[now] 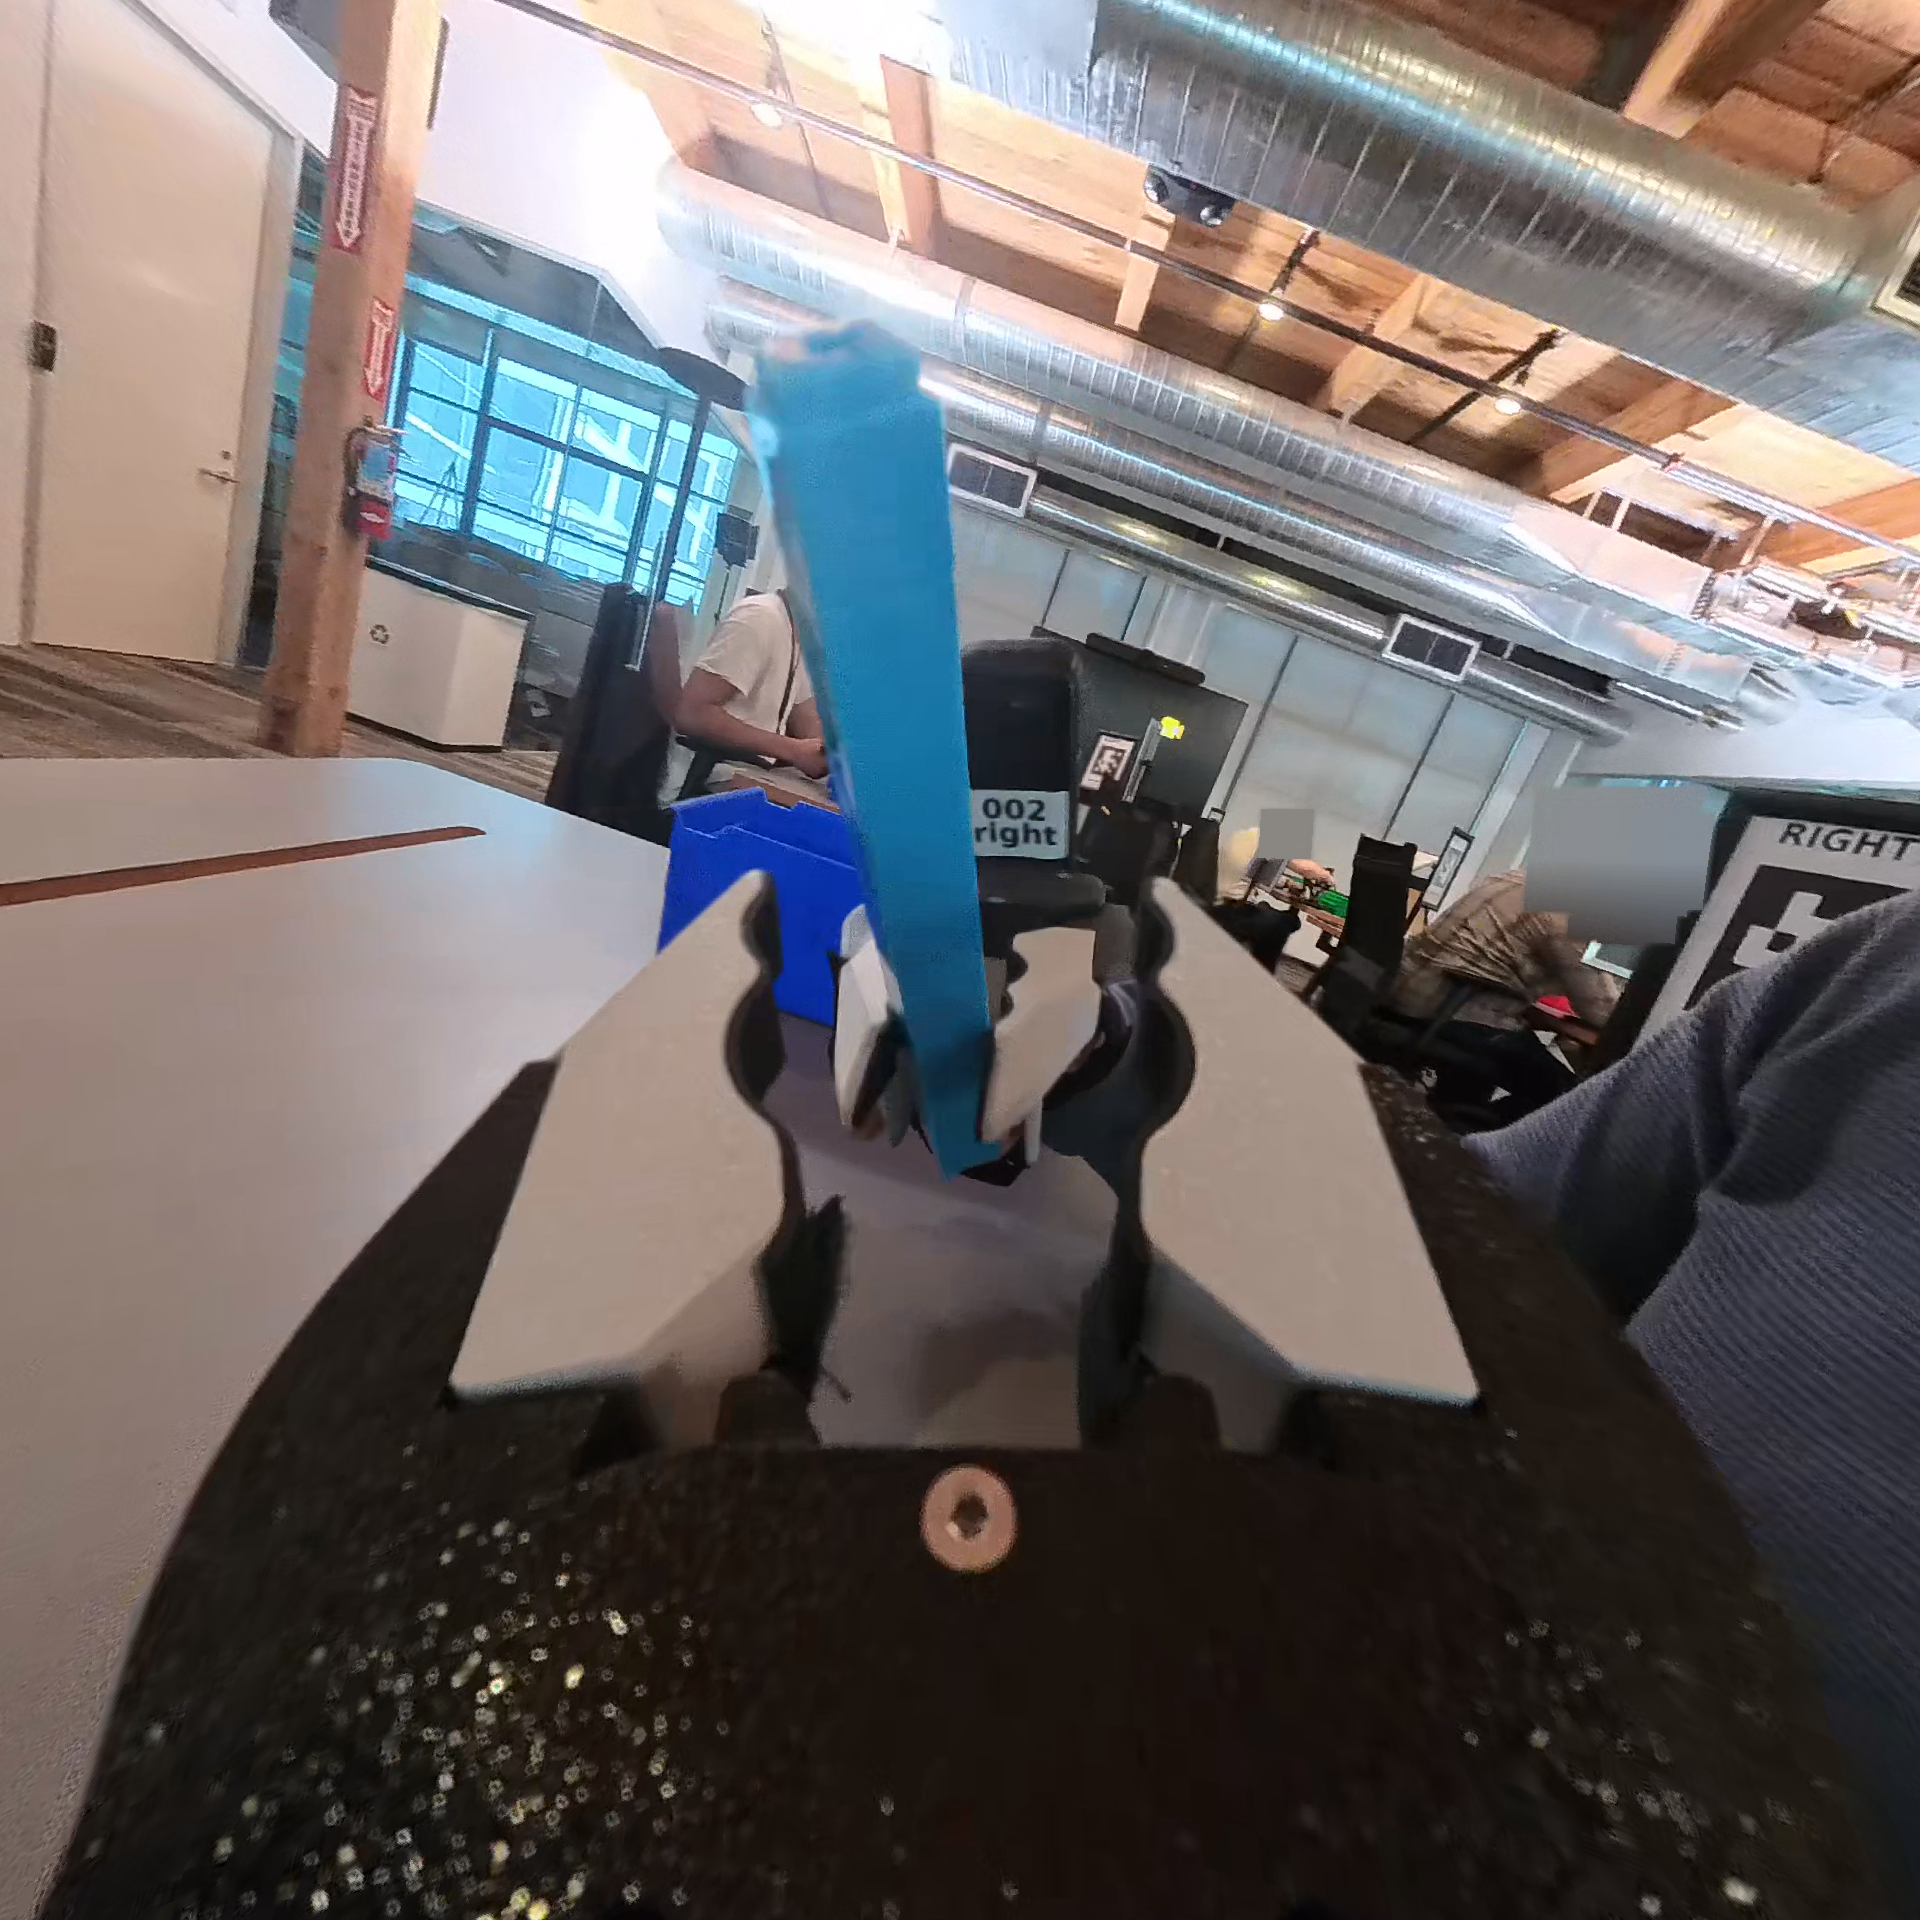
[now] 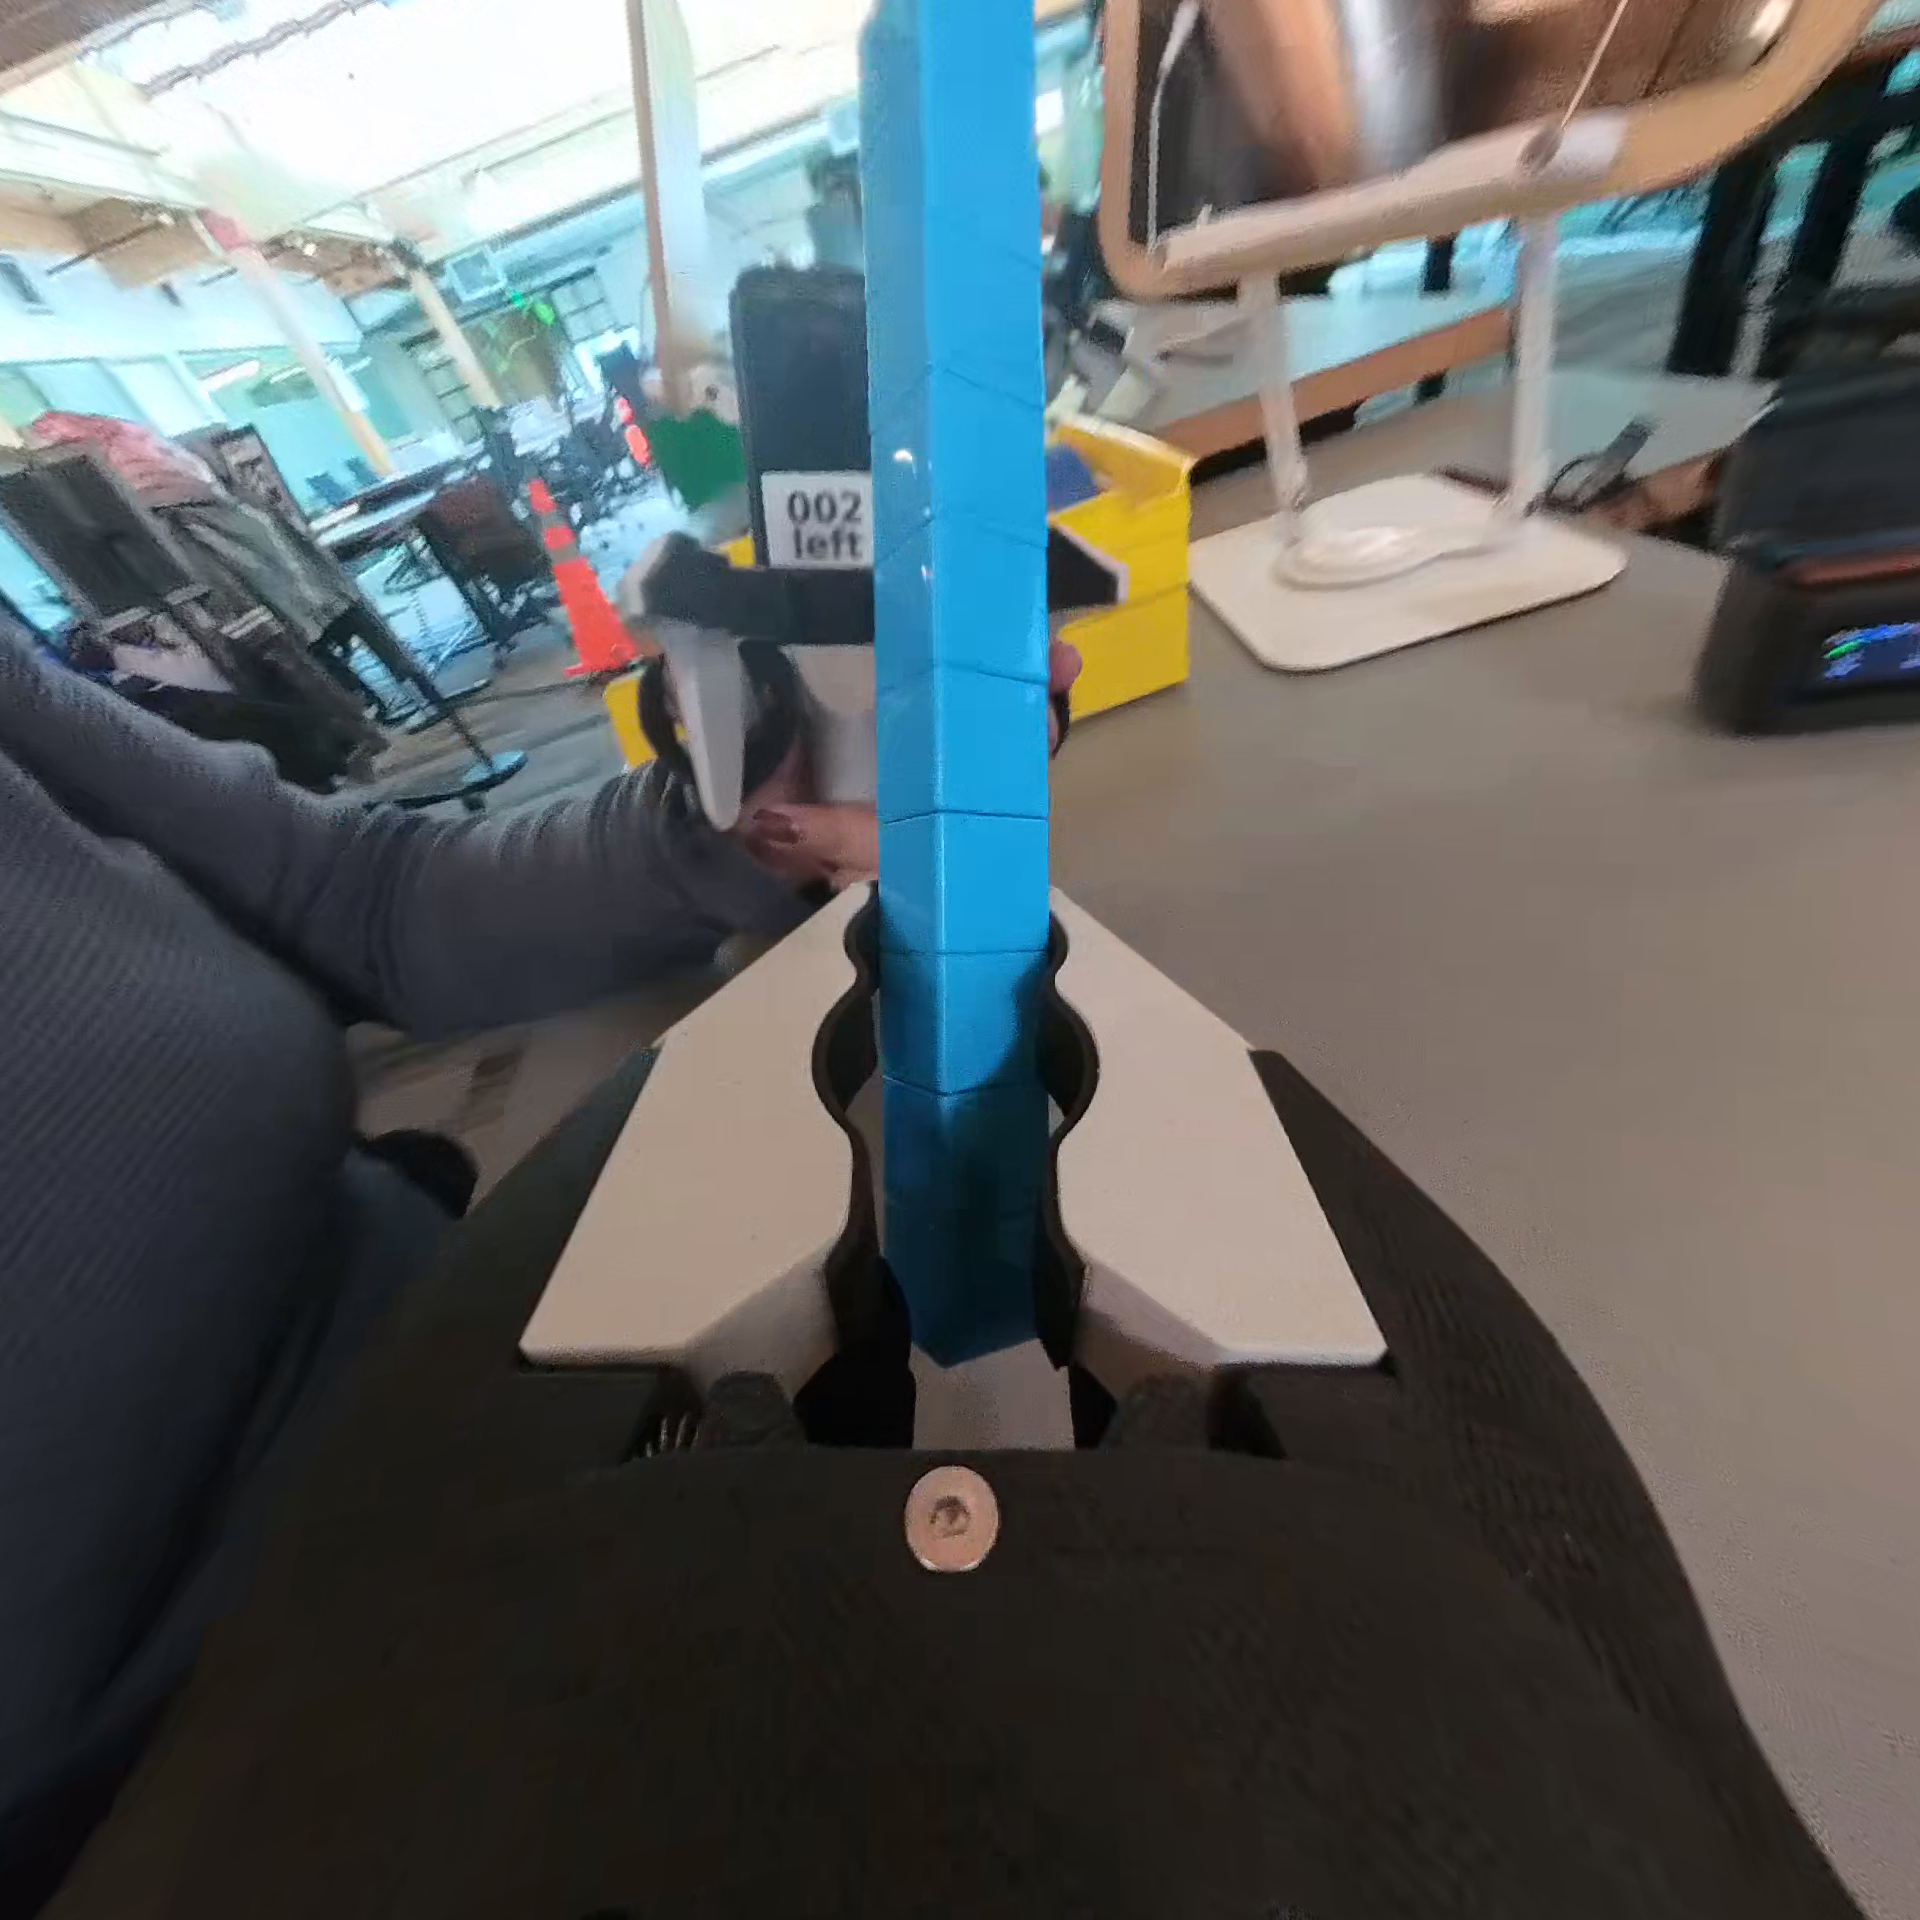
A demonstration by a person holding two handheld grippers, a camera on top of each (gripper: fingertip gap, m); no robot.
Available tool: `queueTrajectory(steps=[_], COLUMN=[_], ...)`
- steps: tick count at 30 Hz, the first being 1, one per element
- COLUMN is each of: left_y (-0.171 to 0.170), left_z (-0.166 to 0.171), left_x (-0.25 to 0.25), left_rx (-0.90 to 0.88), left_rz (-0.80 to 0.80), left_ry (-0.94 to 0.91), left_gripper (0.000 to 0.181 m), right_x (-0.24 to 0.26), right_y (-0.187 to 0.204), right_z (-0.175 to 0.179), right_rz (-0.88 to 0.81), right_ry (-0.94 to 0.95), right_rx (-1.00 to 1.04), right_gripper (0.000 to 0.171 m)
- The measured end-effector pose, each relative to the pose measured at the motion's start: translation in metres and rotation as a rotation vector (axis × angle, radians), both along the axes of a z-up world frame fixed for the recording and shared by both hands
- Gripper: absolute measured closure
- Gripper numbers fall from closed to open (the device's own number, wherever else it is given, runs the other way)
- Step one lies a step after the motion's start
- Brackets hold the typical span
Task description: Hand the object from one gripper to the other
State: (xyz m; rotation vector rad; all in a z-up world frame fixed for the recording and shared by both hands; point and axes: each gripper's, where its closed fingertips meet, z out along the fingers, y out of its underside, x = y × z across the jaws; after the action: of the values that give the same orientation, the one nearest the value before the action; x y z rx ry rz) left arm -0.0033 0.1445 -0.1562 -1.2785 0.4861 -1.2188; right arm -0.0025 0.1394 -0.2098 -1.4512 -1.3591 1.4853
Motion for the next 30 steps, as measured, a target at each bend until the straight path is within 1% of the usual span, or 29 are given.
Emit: queueTrajectory(steps=[4,6,7,9,10,11,12,14,15,16,18,19,21,23,24,25,26,28,30], left_y=[-0.005,-0.001,0.003,0.015,0.021,0.025,0.028,0.029,0.029,0.03,0.031,0.031,0.03,0.03,0.03,0.031,0.031,0.031,0.031], left_z=[-0.004,-0.004,-0.005,-0.004,-0.003,-0.002,-0.001,0.002,0.002,0.002,0.0,-0.001,0.0,0.001,0.0,-0.001,-0.002,-0.002,-0.001], left_x=[0.003,-0.002,-0.006,-0.022,-0.031,-0.039,-0.046,-0.052,-0.053,-0.053,-0.053,-0.052,-0.051,-0.05,-0.05,-0.048,-0.048,-0.047,-0.048], left_rx=[-0.008,-0.033,-0.051,-0.077,-0.098,-0.122,-0.145,-0.193,-0.215,-0.236,-0.276,-0.292,-0.32,-0.348,-0.363,-0.373,-0.375,-0.381,-0.365], left_rz=[-0.059,-0.061,-0.042,0.046,0.088,0.114,0.119,0.076,0.05,0.029,0.003,-0.013,-0.061,-0.101,-0.112,-0.112,-0.117,-0.119,-0.094], left_ry=[-0.009,-0.033,-0.05,-0.111,-0.156,-0.214,-0.28,-0.405,-0.454,-0.491,-0.534,-0.55,-0.587,-0.627,-0.637,-0.634,-0.635,-0.633,-0.619], left_gripper=[0.152,0.156,0.156,0.157,0.157,0.157,0.157,0.157,0.157,0.157,0.157,0.157,0.157,0.158,0.157,0.158,0.158,0.158,0.156], right_x=[-0.005,-0.009,-0.012,-0.018,-0.017,-0.013,-0.01,-0.009,-0.011,-0.013,-0.017,-0.018,-0.015,-0.011,-0.01,-0.01,-0.009,-0.009,-0.009], right_y=[-0.018,-0.017,-0.01,0.013,0.023,0.029,0.03,0.022,0.016,0.011,0.005,0.006,0.015,0.02,0.019,0.018,0.015,0.014,0.015], right_z=[-0.012,-0.011,-0.007,0.008,0.014,0.021,0.026,0.032,0.031,0.029,0.026,0.025,0.025,0.027,0.028,0.03,0.03,0.031,0.03], right_rz=[0.092,0.071,0.02,-0.171,-0.272,-0.358,-0.418,-0.491,-0.504,-0.508,-0.51,-0.519,-0.551,-0.571,-0.58,-0.584,-0.58,-0.574,-0.564], right_ry=[-0.056,-0.034,-0.004,0.066,0.082,0.094,0.103,0.102,0.097,0.092,0.091,0.075,0.024,-0.004,-0.001,0.009,0.016,0.017,0.024], right_rx=[0.0,0.037,0.068,0.215,0.367,0.572,0.804,1.249,1.429,1.575,1.763,1.819,1.914,1.971,1.985,1.999,2.014,2.021,1.962], right_gripper=[0.147,0.146,0.143,0.081,0.066,0.063,0.065,0.083,0.093,0.101,0.11,0.113,0.112,0.113,0.119,0.139,0.147,0.148,0.148])
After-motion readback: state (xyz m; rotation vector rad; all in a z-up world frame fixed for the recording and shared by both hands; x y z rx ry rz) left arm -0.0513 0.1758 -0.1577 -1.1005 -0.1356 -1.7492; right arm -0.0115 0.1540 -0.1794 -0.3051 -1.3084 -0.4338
